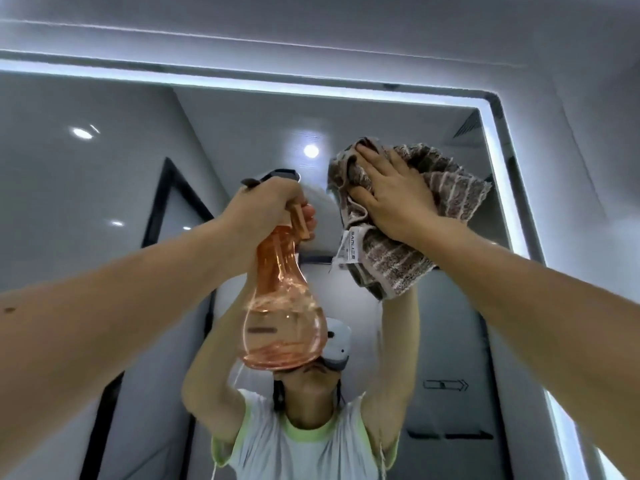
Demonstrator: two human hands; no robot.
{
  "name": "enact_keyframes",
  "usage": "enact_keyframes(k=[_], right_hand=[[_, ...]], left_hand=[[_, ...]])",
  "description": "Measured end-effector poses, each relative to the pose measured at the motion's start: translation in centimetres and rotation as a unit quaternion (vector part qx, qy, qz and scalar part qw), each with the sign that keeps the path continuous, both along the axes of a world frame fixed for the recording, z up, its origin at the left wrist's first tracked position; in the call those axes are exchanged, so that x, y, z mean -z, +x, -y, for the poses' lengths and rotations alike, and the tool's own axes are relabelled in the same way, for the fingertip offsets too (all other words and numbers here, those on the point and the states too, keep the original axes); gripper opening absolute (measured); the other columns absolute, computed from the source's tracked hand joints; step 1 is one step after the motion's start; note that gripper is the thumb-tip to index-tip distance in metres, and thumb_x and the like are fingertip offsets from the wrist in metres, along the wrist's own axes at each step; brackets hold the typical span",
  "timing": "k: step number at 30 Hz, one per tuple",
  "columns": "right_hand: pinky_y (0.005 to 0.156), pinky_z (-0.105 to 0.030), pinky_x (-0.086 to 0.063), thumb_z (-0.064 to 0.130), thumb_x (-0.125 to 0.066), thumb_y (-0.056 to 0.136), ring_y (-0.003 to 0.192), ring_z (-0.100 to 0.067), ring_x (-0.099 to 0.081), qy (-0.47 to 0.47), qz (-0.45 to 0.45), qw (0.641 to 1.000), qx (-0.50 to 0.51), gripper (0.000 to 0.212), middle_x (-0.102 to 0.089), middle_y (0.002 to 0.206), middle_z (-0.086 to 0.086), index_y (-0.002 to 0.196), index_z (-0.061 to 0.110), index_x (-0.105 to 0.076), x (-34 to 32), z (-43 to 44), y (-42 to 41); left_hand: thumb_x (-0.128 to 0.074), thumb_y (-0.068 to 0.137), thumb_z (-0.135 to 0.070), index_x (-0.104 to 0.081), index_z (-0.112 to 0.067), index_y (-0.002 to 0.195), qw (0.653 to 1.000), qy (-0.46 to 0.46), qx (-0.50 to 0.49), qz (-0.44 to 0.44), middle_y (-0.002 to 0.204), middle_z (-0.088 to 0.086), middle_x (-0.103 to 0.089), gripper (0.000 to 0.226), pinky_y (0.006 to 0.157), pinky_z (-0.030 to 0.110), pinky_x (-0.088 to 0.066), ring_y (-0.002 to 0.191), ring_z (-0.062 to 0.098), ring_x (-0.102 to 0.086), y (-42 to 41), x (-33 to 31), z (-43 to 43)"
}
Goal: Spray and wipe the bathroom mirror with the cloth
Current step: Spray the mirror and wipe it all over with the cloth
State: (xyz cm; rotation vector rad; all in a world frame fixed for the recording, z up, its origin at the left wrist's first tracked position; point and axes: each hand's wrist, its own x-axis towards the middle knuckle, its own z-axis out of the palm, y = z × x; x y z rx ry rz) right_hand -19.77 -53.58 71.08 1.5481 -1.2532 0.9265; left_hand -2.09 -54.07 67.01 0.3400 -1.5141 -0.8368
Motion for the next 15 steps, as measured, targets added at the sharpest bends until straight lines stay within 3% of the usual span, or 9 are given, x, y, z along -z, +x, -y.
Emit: enact_keyframes(k=[3,8,10,15], right_hand=[[0.114,-0.043,-0.006,0.040,-0.028,0.097,0.142,-0.014,0.008,0.012,-0.032,0.999,-0.007,0.054,0.003,0.155,0.013,0.145,0.032,-0.004,2.3,0.1,0.8],[0.113,-0.039,-0.006,0.041,-0.027,0.096,0.142,-0.011,0.008,0.031,-0.056,0.998,-0.017,0.054,0.000,0.154,0.017,0.144,0.035,-0.003,7.6,-0.3,0.6],[0.113,-0.038,-0.006,0.048,-0.018,0.091,0.142,-0.010,0.008,0.035,-0.054,0.998,-0.020,0.056,-0.002,0.154,0.018,0.144,0.036,-0.004,10.6,-0.4,0.1],[0.113,-0.038,-0.007,0.054,0.000,0.075,0.139,-0.006,0.010,0.046,-0.039,0.998,-0.022,0.070,-0.004,0.153,0.019,0.143,0.038,-0.003,14.0,-0.4,-1.0]], left_hand=[[-0.050,0.074,-0.009,-0.059,-0.005,0.077,1.000,0.010,-0.015,0.005,0.068,0.008,-0.062,0.010,0.083,0.042,-0.056,0.071,0.023,-0.062,0.8,1.1,-0.1],[-0.054,0.057,-0.014,-0.056,-0.011,0.059,1.000,0.028,0.000,0.013,0.058,0.004,-0.056,0.004,0.062,0.035,-0.050,0.057,0.018,-0.057,2.1,2.9,-1.3],[-0.054,0.060,-0.014,-0.056,-0.011,0.056,1.000,0.024,-0.013,0.011,0.056,0.003,-0.056,0.005,0.056,0.031,-0.051,0.056,0.016,-0.059,2.0,3.5,-1.6],[-0.049,0.072,-0.010,-0.057,-0.010,0.069,0.999,0.041,-0.016,0.013,0.068,0.005,-0.060,0.009,0.070,0.035,-0.055,0.066,0.018,-0.060,0.8,4.4,-2.6]])
